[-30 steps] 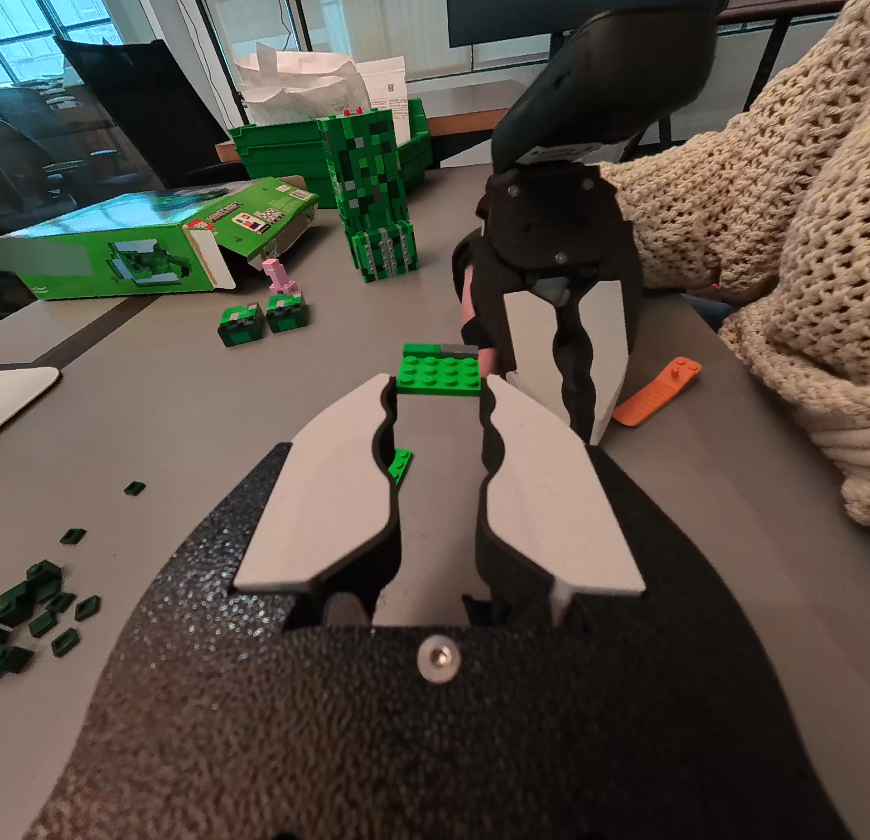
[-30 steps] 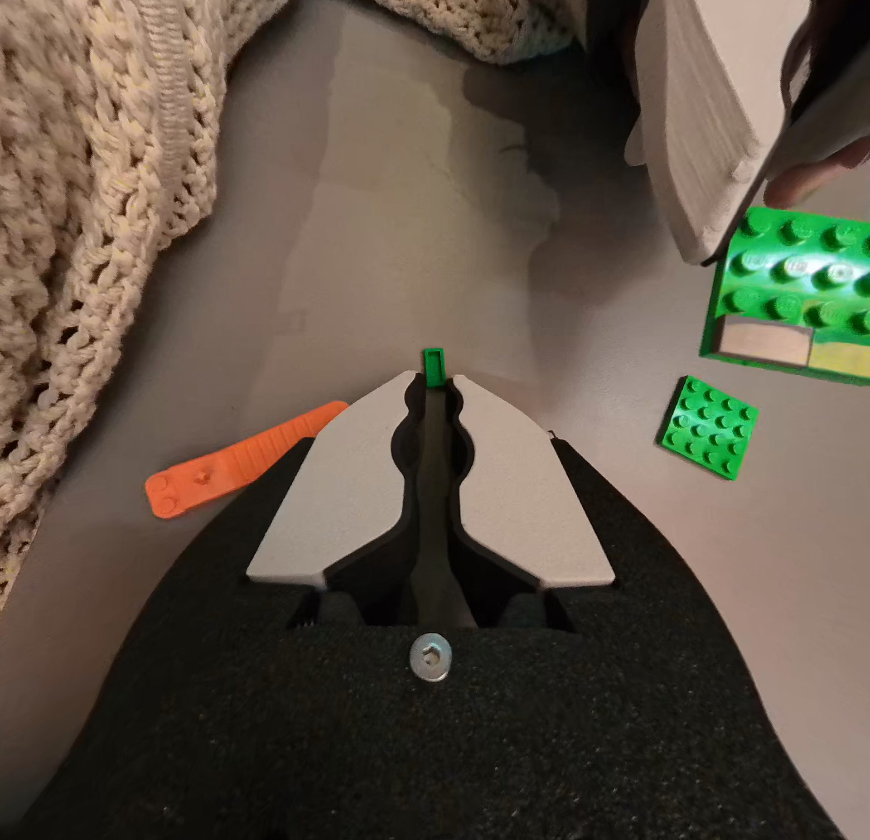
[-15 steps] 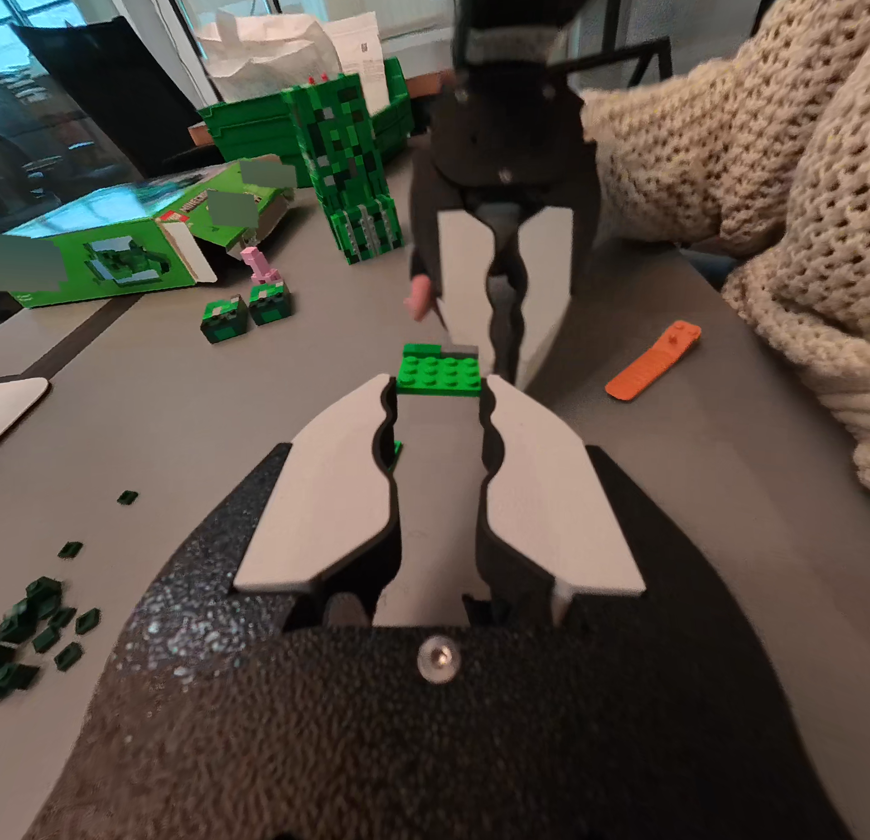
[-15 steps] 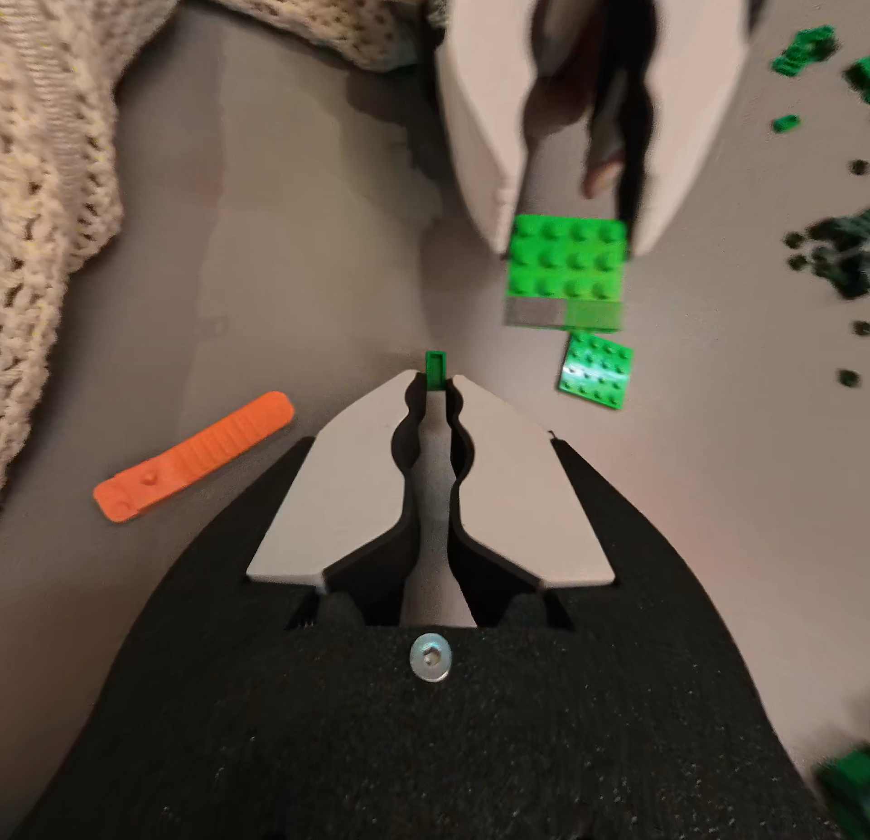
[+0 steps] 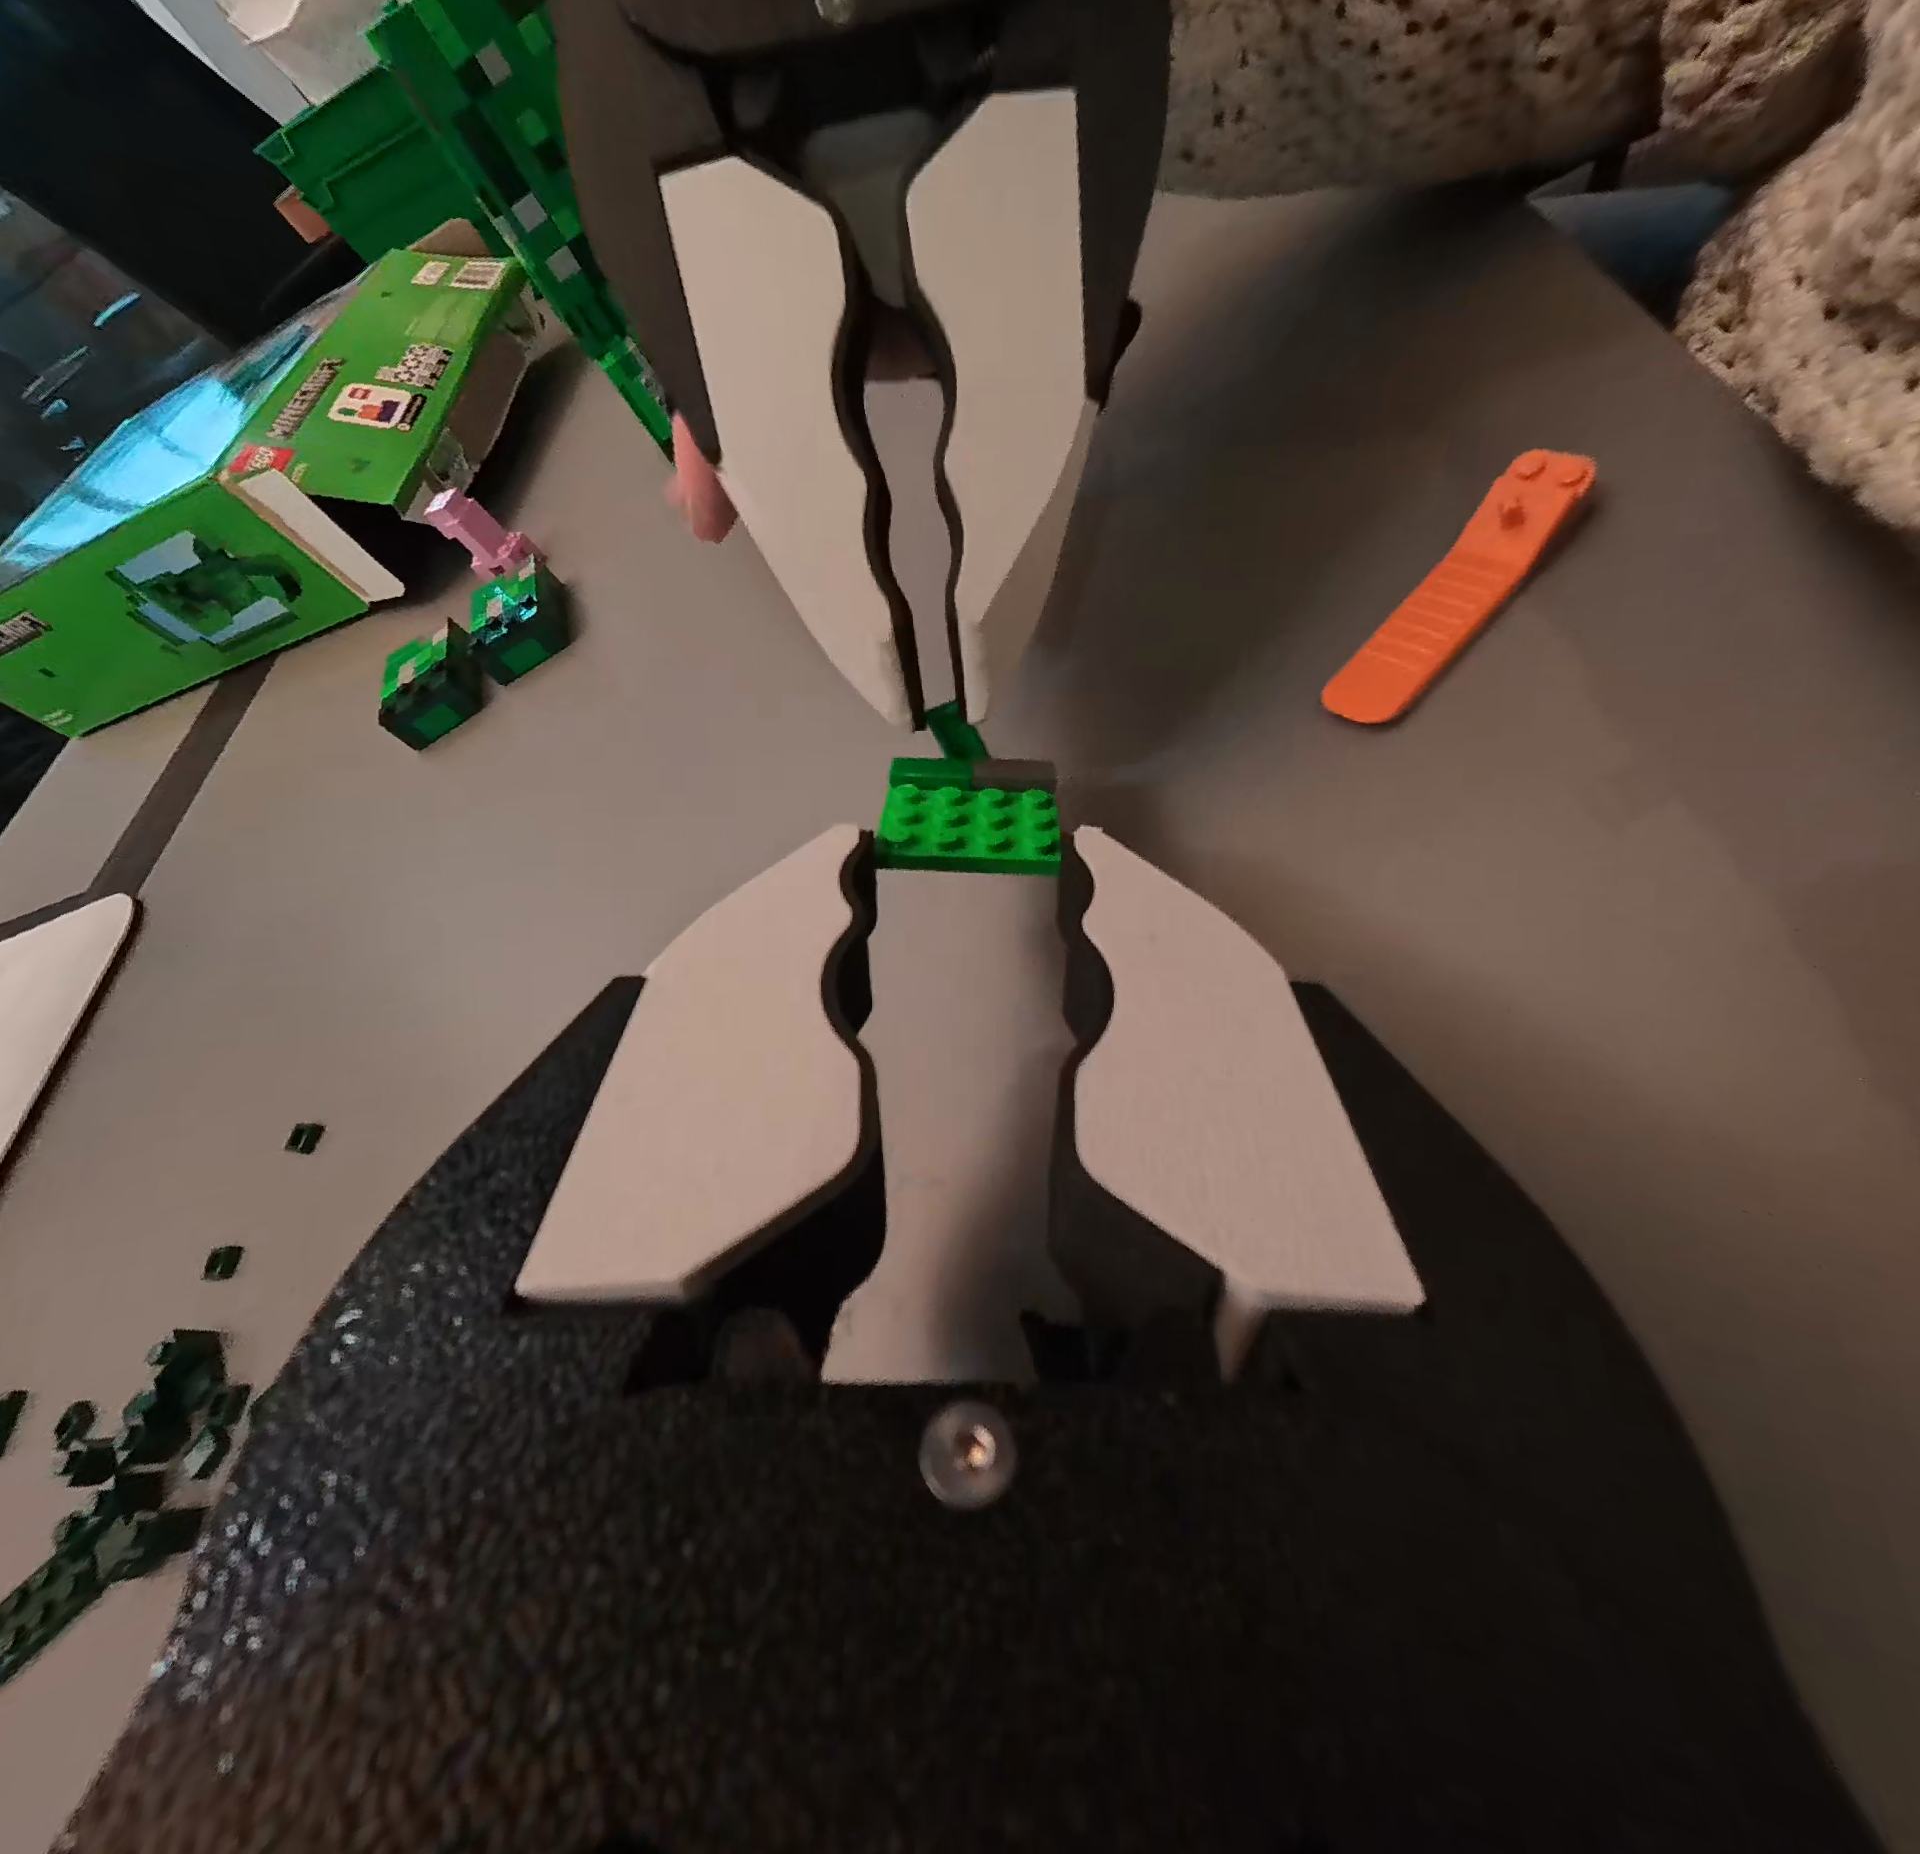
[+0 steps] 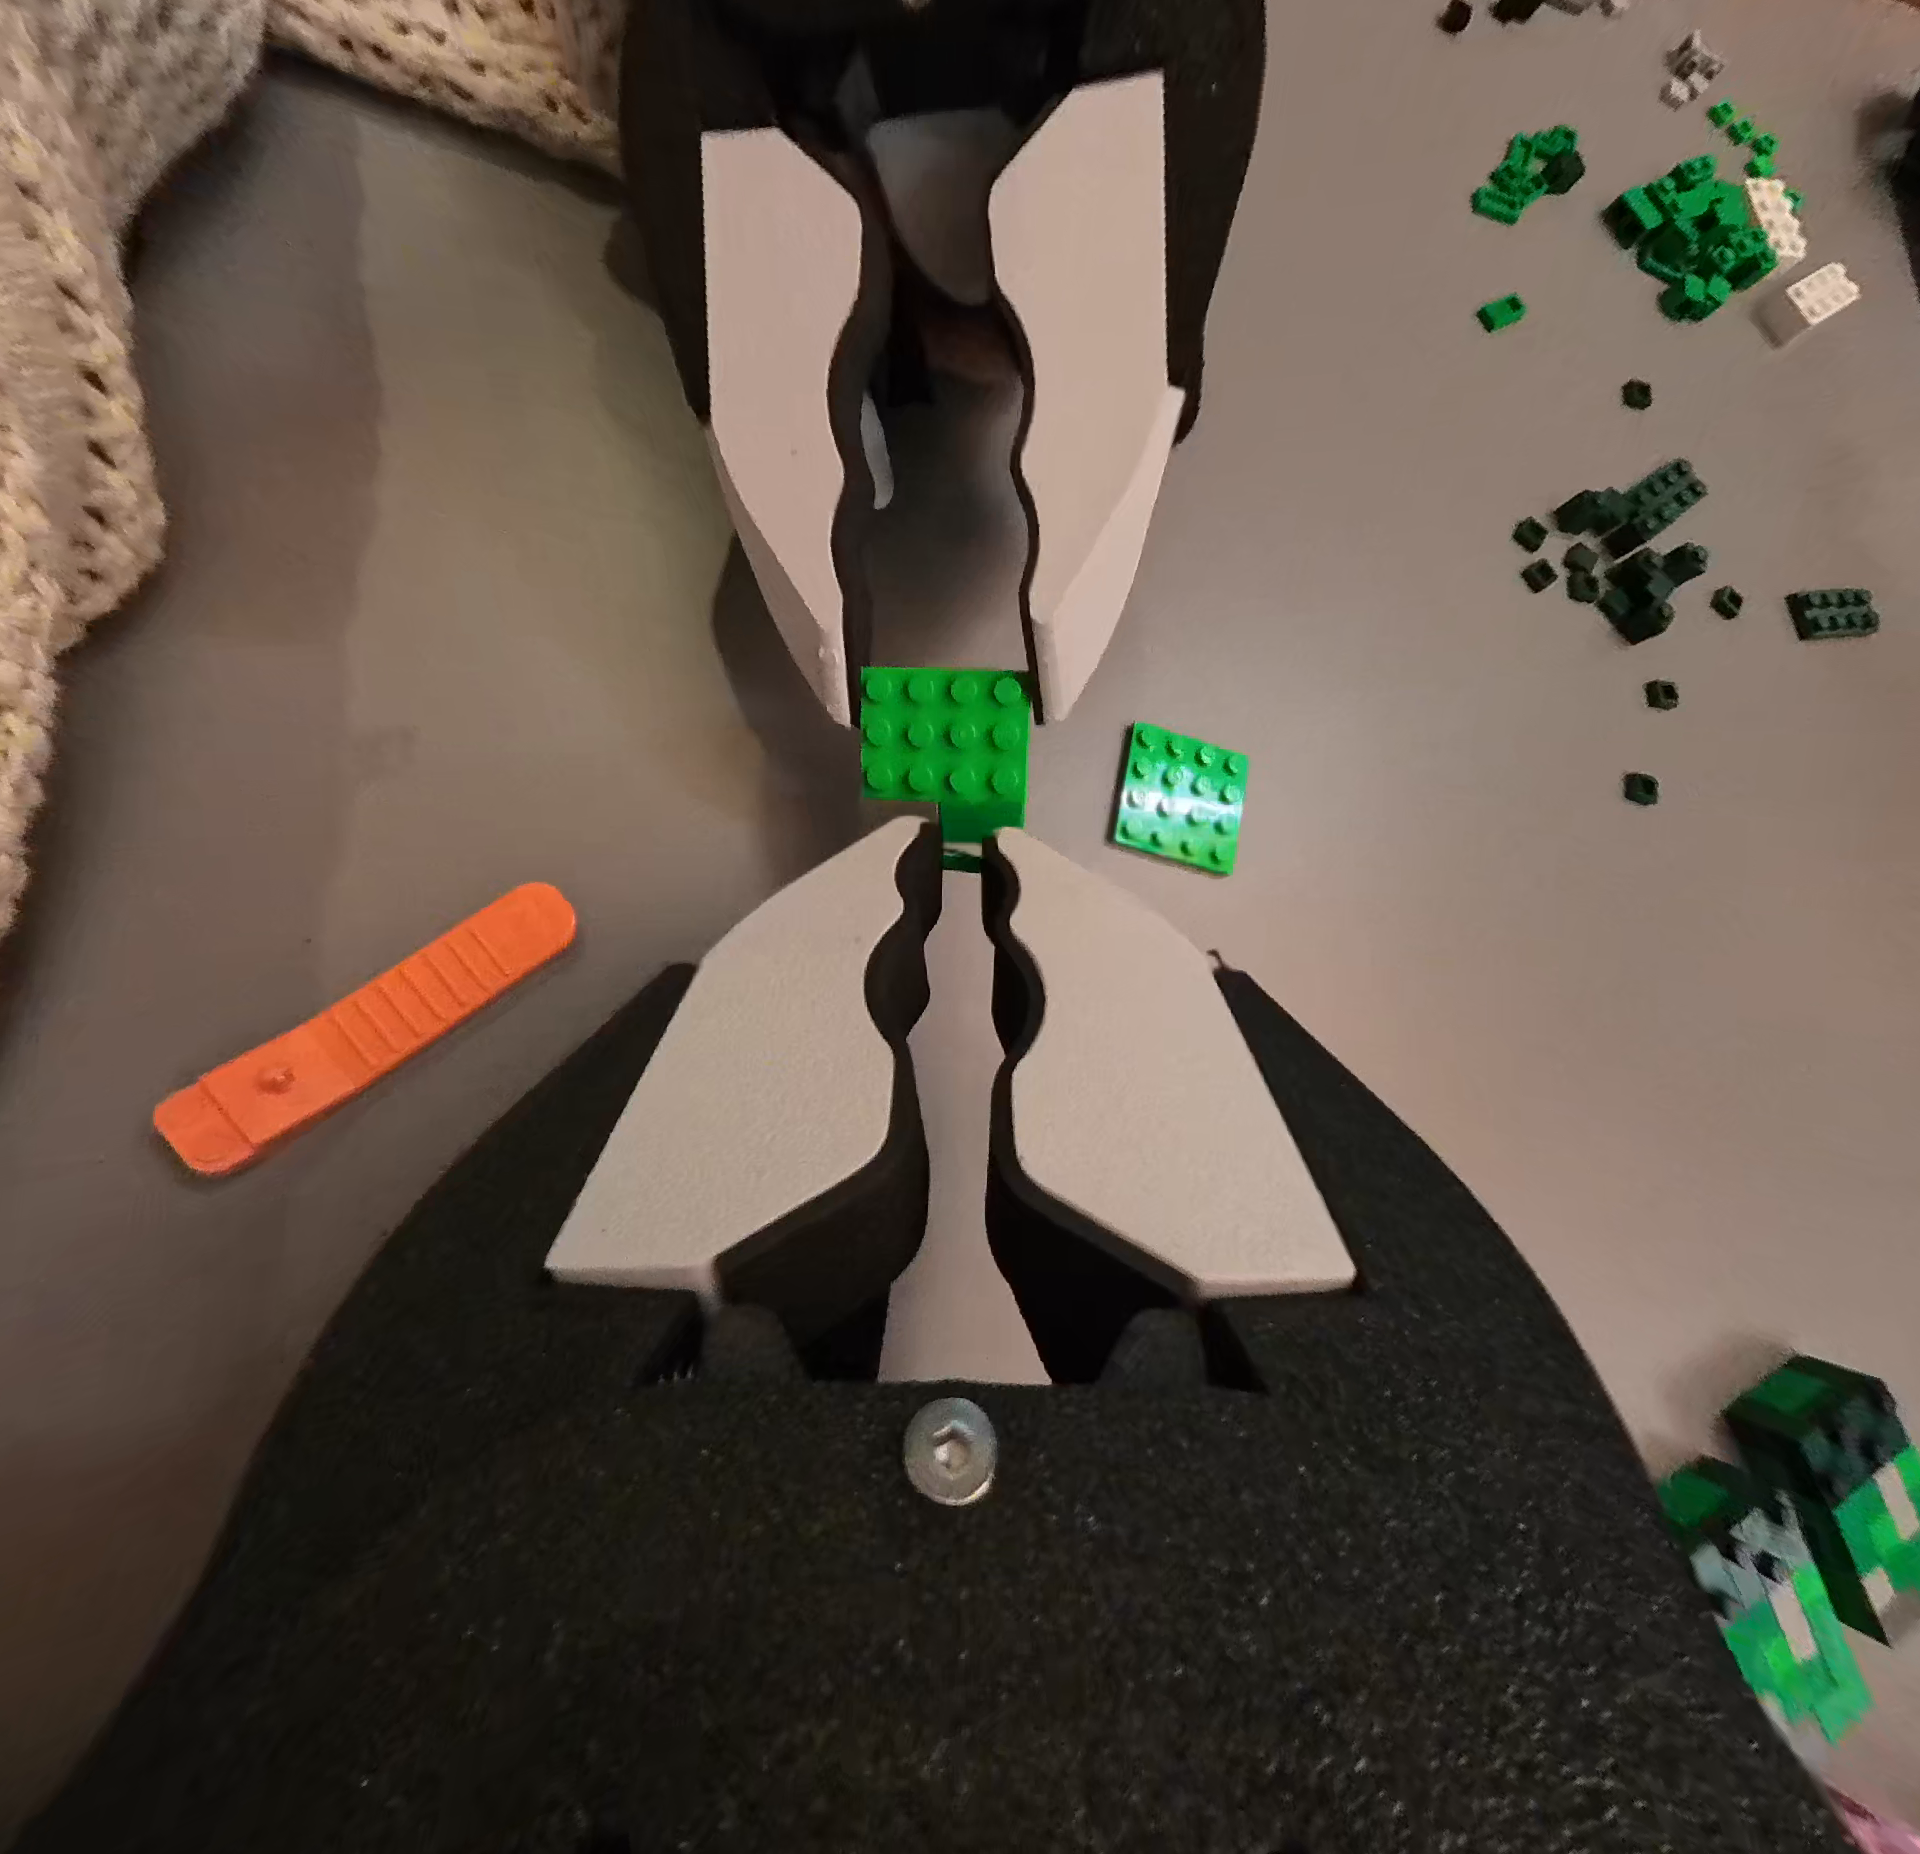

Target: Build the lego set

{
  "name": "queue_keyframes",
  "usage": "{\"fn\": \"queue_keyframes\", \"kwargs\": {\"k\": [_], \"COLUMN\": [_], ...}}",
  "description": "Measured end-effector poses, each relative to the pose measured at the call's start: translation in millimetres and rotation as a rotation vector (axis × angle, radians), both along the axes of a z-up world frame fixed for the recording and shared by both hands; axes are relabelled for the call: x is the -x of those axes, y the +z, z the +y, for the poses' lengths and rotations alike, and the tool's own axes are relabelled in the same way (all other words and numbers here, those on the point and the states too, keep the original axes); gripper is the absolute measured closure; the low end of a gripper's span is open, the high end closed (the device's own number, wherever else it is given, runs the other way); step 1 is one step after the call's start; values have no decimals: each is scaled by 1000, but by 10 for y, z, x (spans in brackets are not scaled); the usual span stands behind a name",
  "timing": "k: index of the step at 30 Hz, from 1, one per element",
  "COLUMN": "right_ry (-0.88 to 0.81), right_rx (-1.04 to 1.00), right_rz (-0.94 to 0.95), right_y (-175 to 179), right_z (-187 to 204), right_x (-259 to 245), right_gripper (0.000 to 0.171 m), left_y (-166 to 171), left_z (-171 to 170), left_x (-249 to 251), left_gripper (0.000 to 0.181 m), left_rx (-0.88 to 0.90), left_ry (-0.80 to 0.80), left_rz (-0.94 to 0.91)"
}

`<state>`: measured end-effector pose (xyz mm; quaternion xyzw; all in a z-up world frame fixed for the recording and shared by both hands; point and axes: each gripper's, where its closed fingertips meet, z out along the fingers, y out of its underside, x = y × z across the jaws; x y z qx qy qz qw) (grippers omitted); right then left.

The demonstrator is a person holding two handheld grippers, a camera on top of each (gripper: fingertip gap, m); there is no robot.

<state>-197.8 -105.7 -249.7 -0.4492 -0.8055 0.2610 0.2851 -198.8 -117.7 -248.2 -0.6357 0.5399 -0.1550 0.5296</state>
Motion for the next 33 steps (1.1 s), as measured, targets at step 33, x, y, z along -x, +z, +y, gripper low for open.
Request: {"fn": "queue_keyframes", "kwargs": {"k": [33], "right_ry": [-27], "right_rx": [3], "right_rz": [-374], "right_y": [-411], "right_z": [138], "right_x": [-783], "right_gripper": [163], "left_y": [43], "left_z": [152], "left_x": [166], "left_gripper": [147], "left_rx": [-20], "left_ry": [71], "left_rz": [-35]}}
